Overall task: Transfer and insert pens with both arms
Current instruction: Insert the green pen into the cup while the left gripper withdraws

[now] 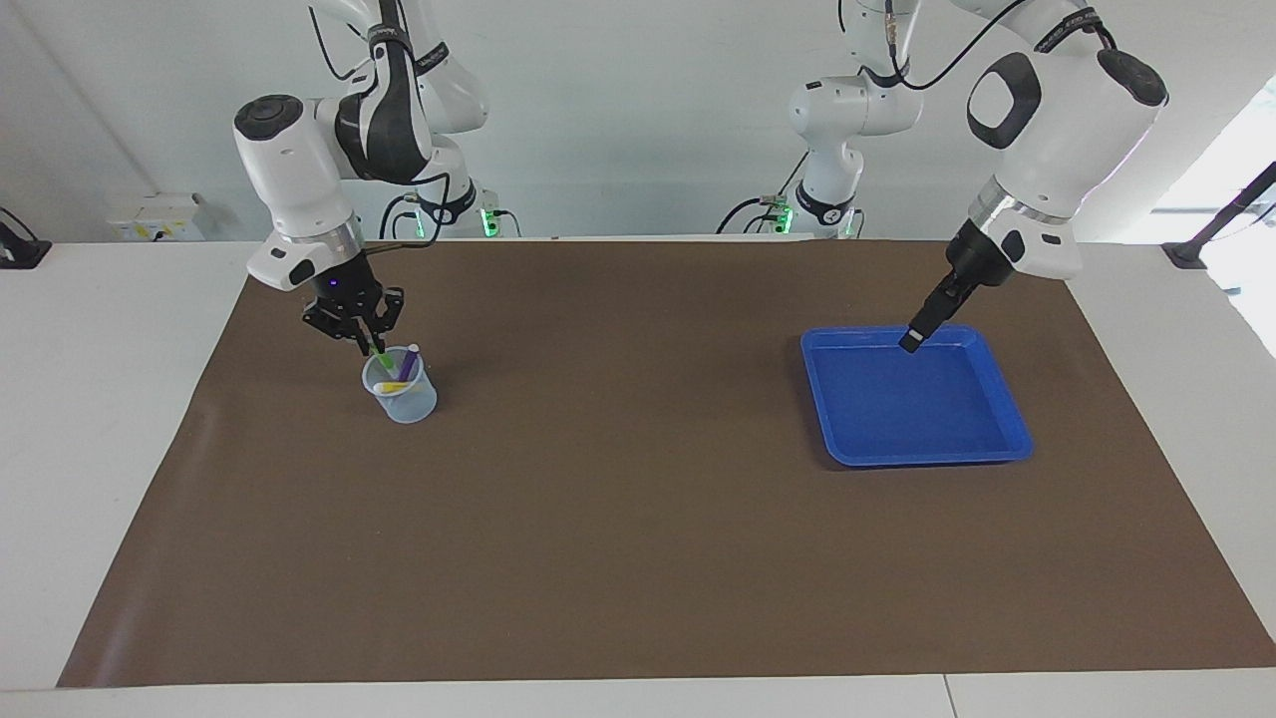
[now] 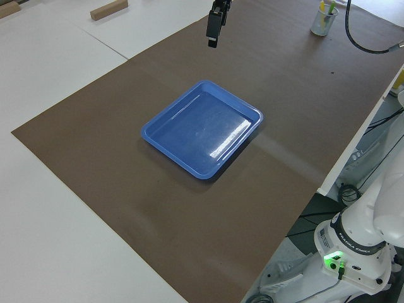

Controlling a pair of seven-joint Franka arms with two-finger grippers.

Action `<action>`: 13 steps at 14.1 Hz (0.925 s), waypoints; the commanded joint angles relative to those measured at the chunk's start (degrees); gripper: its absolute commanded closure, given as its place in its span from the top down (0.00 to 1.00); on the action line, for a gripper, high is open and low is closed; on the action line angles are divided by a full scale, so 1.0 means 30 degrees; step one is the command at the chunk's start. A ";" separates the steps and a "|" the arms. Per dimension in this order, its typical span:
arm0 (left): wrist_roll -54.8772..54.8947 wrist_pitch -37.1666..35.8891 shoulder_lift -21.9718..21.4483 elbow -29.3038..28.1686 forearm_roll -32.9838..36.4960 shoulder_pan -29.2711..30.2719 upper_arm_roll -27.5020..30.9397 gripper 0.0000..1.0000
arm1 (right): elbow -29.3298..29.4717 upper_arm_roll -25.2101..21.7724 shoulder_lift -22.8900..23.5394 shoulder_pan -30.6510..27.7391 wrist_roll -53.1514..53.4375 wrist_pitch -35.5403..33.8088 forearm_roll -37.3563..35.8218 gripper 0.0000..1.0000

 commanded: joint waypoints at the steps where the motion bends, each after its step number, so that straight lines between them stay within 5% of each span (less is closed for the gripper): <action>1: 0.3365 -0.3467 0.0231 0.2308 0.0780 -0.0607 0.0546 1.00 | 0.0839 0.0006 0.0150 -0.0202 0.0641 -0.0086 -0.0103 1.00; 4: 0.3901 -0.5993 0.0144 0.2901 0.0692 -0.1017 0.0898 1.00 | 0.2127 -0.0081 0.0179 -0.0202 0.0907 -0.1516 -0.0074 1.00; 8: 0.3784 -0.3570 0.0141 0.1726 0.0692 -0.1252 0.0780 1.00 | 0.4499 -0.0344 0.0208 -0.0203 0.2277 -0.4591 -0.0132 1.00; 13: 0.3901 -0.3976 0.0787 0.2988 0.1013 -0.1486 0.0634 1.00 | 1.0878 -0.0580 0.1932 -0.0290 0.3689 -1.1238 -0.0395 1.00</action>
